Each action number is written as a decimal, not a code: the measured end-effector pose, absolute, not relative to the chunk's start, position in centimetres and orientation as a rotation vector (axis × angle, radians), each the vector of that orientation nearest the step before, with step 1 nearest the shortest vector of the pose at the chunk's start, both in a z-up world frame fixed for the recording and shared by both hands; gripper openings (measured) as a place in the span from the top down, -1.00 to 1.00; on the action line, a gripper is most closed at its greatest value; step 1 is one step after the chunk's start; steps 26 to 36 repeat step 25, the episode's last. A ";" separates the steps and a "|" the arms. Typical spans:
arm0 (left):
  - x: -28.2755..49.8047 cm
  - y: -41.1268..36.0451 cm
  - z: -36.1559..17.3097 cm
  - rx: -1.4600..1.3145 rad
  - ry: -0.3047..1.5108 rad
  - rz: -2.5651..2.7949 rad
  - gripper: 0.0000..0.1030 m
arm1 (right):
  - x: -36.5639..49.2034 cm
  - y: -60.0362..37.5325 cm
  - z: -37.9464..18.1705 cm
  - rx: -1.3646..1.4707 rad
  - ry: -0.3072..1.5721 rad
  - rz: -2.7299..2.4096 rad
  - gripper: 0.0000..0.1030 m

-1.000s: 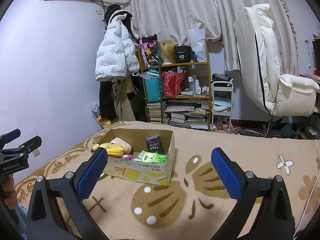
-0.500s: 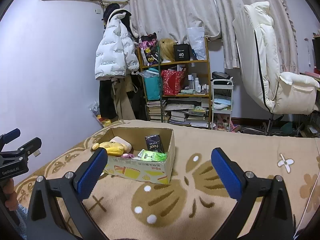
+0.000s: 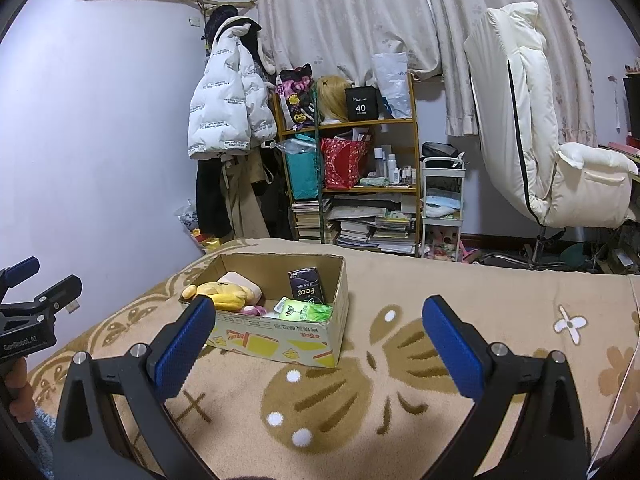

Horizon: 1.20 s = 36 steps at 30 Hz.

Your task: Organize soft objects

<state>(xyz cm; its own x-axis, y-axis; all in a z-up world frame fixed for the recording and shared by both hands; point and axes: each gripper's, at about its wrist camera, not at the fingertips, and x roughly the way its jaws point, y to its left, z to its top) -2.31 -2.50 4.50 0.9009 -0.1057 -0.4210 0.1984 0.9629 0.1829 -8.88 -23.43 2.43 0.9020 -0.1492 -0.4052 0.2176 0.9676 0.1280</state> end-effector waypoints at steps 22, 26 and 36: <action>-2.2 -2.3 4.8 0.208 0.437 -0.183 -0.99 | -8.9 -23.3 2.6 0.174 0.408 -0.192 -1.00; -2.0 -2.2 4.9 0.207 0.437 -0.189 -0.99 | -8.9 -23.3 2.7 0.174 0.407 -0.193 -1.00; -2.0 -2.2 4.9 0.207 0.437 -0.189 -0.99 | -8.9 -23.3 2.7 0.174 0.407 -0.193 -1.00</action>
